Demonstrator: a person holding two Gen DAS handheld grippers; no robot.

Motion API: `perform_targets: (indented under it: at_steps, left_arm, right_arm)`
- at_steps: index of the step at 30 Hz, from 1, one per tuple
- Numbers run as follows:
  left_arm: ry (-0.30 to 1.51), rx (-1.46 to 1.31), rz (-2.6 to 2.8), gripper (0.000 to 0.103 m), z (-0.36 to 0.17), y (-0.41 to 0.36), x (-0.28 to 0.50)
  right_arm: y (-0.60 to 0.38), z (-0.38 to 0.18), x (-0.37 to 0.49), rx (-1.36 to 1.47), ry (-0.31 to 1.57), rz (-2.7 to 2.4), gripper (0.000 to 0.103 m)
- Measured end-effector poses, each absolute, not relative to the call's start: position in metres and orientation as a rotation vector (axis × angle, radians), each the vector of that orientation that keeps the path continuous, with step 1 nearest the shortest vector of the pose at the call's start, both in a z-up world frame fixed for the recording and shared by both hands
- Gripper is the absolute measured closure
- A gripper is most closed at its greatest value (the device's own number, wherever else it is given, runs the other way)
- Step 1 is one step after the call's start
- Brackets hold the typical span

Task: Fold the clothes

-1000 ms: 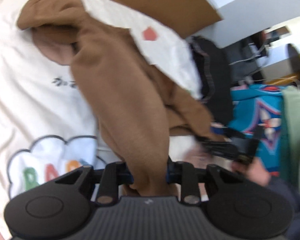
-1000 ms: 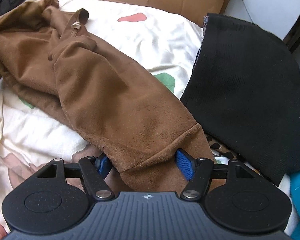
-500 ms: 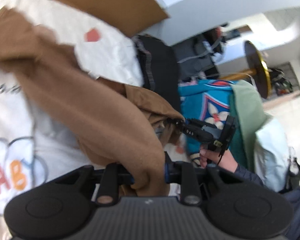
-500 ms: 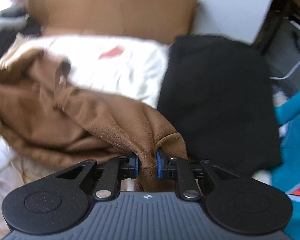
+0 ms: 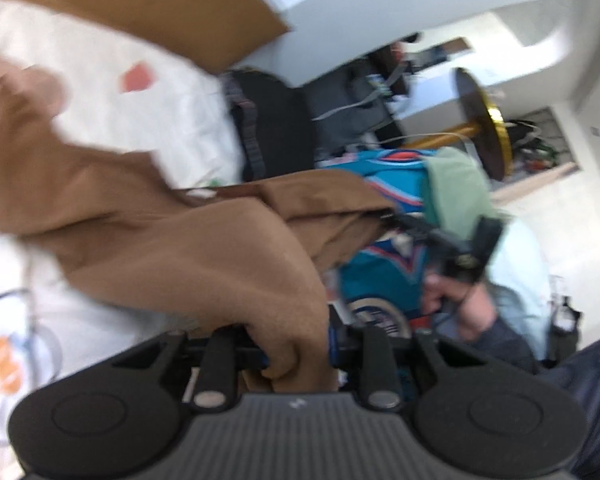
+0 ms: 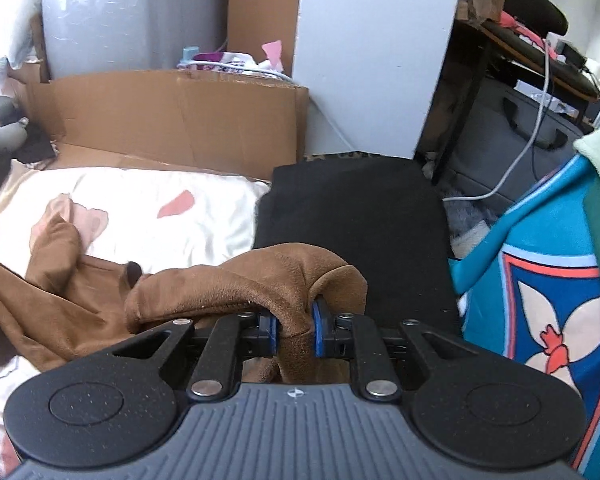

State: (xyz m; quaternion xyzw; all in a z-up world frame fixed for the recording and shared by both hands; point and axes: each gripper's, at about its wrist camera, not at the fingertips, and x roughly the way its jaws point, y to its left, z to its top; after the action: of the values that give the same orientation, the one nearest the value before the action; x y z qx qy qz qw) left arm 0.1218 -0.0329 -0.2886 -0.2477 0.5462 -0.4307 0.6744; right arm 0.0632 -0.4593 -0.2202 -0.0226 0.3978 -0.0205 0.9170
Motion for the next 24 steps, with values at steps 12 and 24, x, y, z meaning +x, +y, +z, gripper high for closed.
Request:
perform_targets:
  at_steps: [12,24]
  left_arm:
    - [1.368,-0.478,-0.645,0.074,-0.339,0.048,0.102]
    - [1.241,-0.62,-0.486,0.057,-0.302,0.133,0.093]
  right_arm:
    - [-0.426,-0.191,0.085,0.154,0.834,0.131,0.088]
    - [-0.347,-0.175,0.131,0.384,0.887,0.423,0.088]
